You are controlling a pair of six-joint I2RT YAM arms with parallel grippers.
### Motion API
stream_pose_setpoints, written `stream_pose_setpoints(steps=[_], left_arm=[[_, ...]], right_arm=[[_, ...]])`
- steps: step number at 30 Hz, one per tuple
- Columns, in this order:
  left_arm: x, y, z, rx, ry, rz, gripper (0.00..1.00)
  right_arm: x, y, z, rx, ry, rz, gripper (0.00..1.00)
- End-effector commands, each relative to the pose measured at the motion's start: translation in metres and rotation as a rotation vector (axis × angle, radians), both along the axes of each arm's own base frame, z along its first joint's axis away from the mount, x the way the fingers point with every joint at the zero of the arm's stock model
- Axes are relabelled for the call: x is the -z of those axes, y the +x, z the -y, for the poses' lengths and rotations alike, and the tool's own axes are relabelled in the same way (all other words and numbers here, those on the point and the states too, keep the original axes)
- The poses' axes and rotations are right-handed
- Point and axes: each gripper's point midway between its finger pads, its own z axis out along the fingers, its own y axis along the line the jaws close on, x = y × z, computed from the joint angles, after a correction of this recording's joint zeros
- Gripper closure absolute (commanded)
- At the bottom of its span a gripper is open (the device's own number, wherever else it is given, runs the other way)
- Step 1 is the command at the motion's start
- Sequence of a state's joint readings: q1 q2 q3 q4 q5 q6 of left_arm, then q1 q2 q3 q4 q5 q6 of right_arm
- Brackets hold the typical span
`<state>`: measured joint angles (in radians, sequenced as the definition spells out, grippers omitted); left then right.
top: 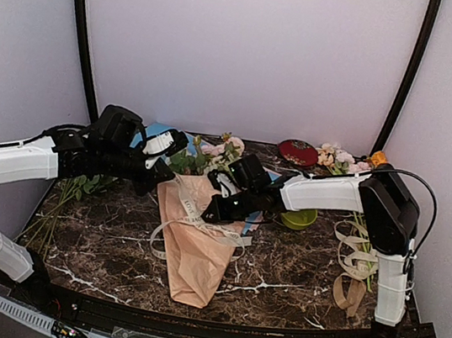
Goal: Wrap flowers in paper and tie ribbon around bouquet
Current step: Cross the ribbon over the folded bouquet.
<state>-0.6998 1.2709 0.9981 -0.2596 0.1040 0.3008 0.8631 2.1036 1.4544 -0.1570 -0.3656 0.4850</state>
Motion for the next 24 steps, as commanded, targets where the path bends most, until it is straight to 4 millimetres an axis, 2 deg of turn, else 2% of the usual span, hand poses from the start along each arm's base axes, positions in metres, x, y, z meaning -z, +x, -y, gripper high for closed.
stream_pose_setpoints(steps=[1,6,10,12,14,18,21,22,24], left_arm=[[-0.003,0.035,-0.027,-0.200,0.078,0.052,1.00],[0.002,0.049,-0.049,-0.320,0.093,0.036,0.99],[0.024,0.071,-0.093,-0.508,0.140,-0.056,0.90],[0.034,0.077,-0.113,-0.583,0.150,-0.106,0.81],[0.037,0.084,-0.132,-0.649,0.153,-0.117,0.67],[0.031,0.096,-0.156,-0.730,0.110,-0.128,0.43],[0.028,0.094,-0.147,-0.680,0.075,-0.151,0.41],[0.028,0.089,-0.135,-0.622,0.043,-0.182,0.44],[0.026,0.068,-0.104,-0.445,-0.028,-0.239,0.57]], right_arm=[[0.002,-0.005,0.011,0.010,-0.021,0.006,1.00],[0.005,-0.007,0.014,0.012,-0.030,0.000,1.00],[0.003,-0.008,0.012,0.010,-0.012,-0.007,1.00],[0.004,-0.008,0.012,0.012,-0.010,-0.010,1.00],[0.003,-0.008,0.012,0.014,-0.007,-0.009,1.00],[0.004,-0.010,0.012,0.015,-0.001,-0.015,1.00],[0.002,-0.010,0.012,0.014,0.003,-0.011,1.00],[0.001,-0.010,0.012,0.014,0.003,-0.009,1.00],[-0.001,-0.009,0.012,0.016,0.005,-0.005,1.00]])
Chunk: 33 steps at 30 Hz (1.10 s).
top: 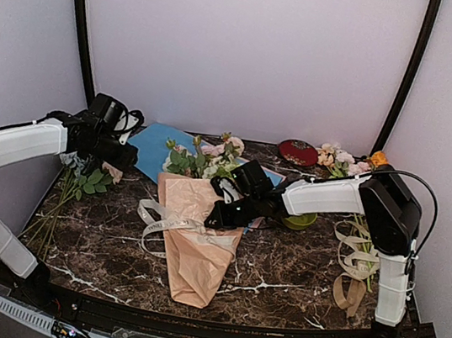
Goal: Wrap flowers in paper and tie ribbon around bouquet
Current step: Cross the ribbon over the folded bouquet.
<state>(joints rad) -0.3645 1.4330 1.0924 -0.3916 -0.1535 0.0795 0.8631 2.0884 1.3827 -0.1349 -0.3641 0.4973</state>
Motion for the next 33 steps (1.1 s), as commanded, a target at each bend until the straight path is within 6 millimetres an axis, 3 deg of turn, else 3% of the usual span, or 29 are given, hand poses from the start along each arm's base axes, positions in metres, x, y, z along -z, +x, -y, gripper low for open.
stream_pose_setpoints(steps=[1,4,9,11,13,15,17,21,26,31,33], left_arm=[[-0.017,-0.041,0.062,0.320,-0.202,-0.043,0.64],[-0.004,-0.069,0.076,0.429,-0.175,-0.065,0.75],[0.052,-0.083,0.057,0.324,-0.100,-0.279,0.66],[0.073,-0.080,0.046,0.207,-0.068,-0.370,0.57],[0.087,-0.074,0.043,0.119,-0.079,-0.409,0.41],[0.091,-0.064,0.045,0.057,-0.123,-0.377,0.29],[0.089,-0.048,0.044,0.003,-0.146,-0.307,0.24],[0.108,-0.035,0.032,-0.070,-0.120,-0.315,0.24],[0.138,-0.047,0.035,-0.049,-0.106,-0.432,0.30],[0.149,-0.052,0.040,-0.035,-0.121,-0.474,0.32],[0.149,-0.048,0.040,-0.036,-0.119,-0.464,0.40]], right_arm=[[-0.017,0.001,0.000,0.006,0.030,0.025,1.00],[-0.018,0.001,0.000,0.005,0.031,0.027,1.00],[-0.020,0.001,-0.001,0.003,0.038,0.030,1.00],[-0.020,0.001,-0.002,0.002,0.038,0.029,1.00],[-0.021,0.000,-0.002,0.003,0.038,0.030,1.00],[-0.021,0.000,-0.002,0.004,0.042,0.029,1.00],[-0.021,-0.001,-0.003,0.001,0.045,0.030,1.00],[-0.022,-0.003,-0.004,-0.004,0.048,0.030,1.00],[-0.029,-0.002,-0.005,-0.004,0.054,0.046,1.00],[-0.036,0.001,-0.006,-0.006,0.057,0.060,1.00],[-0.037,0.001,-0.006,-0.007,0.058,0.062,1.00]])
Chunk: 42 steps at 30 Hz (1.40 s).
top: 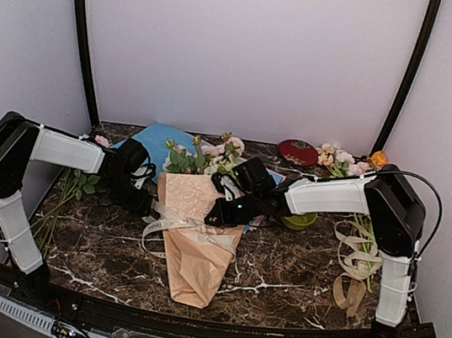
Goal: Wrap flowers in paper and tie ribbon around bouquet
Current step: Cross the ribbon over the folded bouquet.
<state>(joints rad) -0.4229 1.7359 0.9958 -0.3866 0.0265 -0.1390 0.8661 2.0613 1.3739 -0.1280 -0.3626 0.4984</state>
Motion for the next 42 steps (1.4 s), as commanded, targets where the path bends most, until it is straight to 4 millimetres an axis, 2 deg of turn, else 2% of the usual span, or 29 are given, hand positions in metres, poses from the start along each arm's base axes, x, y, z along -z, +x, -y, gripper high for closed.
stream_pose_setpoints(steps=[1,3,5,6,9,13,16,19,21,28,31,35,37,42], left_arm=[[0.002,0.003,0.004,0.000,-0.019,-0.006,0.47],[0.001,0.008,0.006,0.001,-0.024,0.011,0.67],[-0.001,0.013,0.009,0.010,-0.034,0.020,0.96],[-0.004,0.015,0.011,0.018,-0.038,0.028,1.00],[-0.032,0.026,0.011,0.036,-0.039,0.122,1.00],[-0.104,0.033,0.020,0.141,-0.076,0.328,1.00],[-0.151,0.020,0.033,0.266,-0.071,0.457,1.00],[-0.187,-0.011,0.062,0.467,-0.066,0.570,1.00],[-0.204,-0.031,0.081,0.570,-0.050,0.621,1.00],[-0.261,-0.074,0.125,0.812,-0.103,0.831,1.00],[-0.285,-0.086,0.136,0.867,-0.142,0.915,1.00],[-0.319,-0.097,0.139,0.889,-0.197,1.025,1.00],[-0.327,-0.099,0.137,0.893,-0.196,1.061,1.00],[-0.317,-0.096,0.134,0.889,-0.161,1.047,1.00]], right_arm=[[-0.026,0.002,-0.006,-0.006,0.040,0.047,1.00],[-0.027,0.002,-0.006,-0.007,0.042,0.048,1.00],[-0.028,0.002,-0.006,-0.006,0.043,0.047,1.00],[-0.029,0.003,-0.007,-0.007,0.045,0.049,1.00],[-0.029,0.005,-0.007,0.001,0.044,0.049,1.00],[-0.026,0.007,-0.009,0.005,0.036,0.045,1.00],[-0.027,0.010,-0.014,0.004,0.044,0.047,1.00],[-0.031,0.013,-0.019,0.002,0.060,0.052,1.00],[-0.034,0.015,-0.022,0.000,0.070,0.052,1.00],[-0.042,0.018,-0.032,-0.006,0.109,0.048,1.00],[-0.045,0.018,-0.034,-0.007,0.122,0.046,1.00],[-0.044,0.017,-0.032,-0.006,0.125,0.045,1.00],[-0.042,0.015,-0.031,-0.004,0.122,0.040,1.00],[-0.038,0.009,-0.028,-0.017,0.126,0.025,1.00]])
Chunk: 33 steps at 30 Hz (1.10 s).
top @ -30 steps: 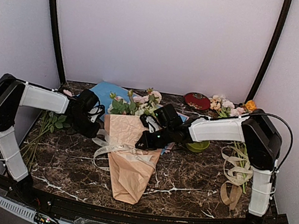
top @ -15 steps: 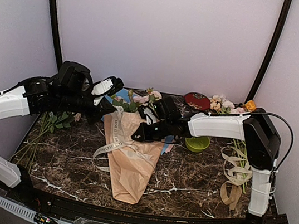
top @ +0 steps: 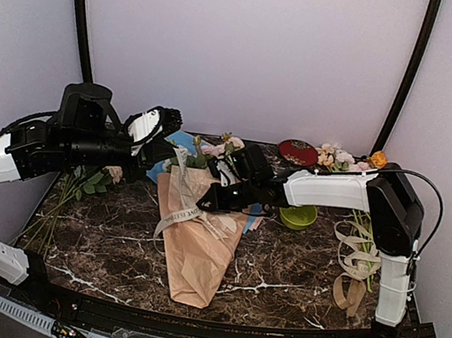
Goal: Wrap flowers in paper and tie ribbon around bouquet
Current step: Cross the ribbon over the folded bouquet.
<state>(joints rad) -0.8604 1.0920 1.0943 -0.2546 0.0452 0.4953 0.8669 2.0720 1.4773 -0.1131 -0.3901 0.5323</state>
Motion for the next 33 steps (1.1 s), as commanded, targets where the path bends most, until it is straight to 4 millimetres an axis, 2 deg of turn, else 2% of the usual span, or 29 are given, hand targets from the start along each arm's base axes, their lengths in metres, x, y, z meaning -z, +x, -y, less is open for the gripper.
stream_pose_setpoints(steps=[1,6,11,16,20,22,26,29,33], left_arm=[[-0.013,0.000,0.000,0.007,-0.023,0.053,1.00],[0.002,0.024,-0.010,-0.139,0.010,0.049,1.00],[0.017,0.044,-0.014,-0.240,0.049,0.051,1.00],[0.028,0.054,-0.012,-0.281,0.065,0.045,1.00],[0.032,0.057,-0.011,-0.292,0.059,0.044,1.00],[0.031,0.056,-0.010,-0.286,0.052,0.043,1.00],[0.030,0.054,-0.011,-0.279,0.043,0.045,1.00],[0.032,0.054,-0.011,-0.279,0.044,0.045,1.00],[0.041,0.055,-0.007,-0.273,0.056,0.017,1.00]], right_arm=[[0.002,-0.008,-0.003,-0.029,0.029,-0.007,1.00],[0.008,-0.026,0.008,-0.081,0.014,-0.020,1.00],[-0.002,-0.045,0.020,-0.130,0.024,-0.026,1.00],[0.006,-0.064,0.030,-0.173,0.001,-0.048,0.87],[0.015,-0.058,0.043,-0.121,-0.083,-0.030,0.76],[0.003,-0.051,0.046,-0.090,-0.085,0.002,0.74],[-0.032,-0.036,0.051,-0.031,-0.051,0.082,0.68],[-0.047,-0.029,0.052,-0.006,-0.047,0.131,0.64],[-0.071,-0.034,0.036,-0.038,0.033,0.199,0.57]])
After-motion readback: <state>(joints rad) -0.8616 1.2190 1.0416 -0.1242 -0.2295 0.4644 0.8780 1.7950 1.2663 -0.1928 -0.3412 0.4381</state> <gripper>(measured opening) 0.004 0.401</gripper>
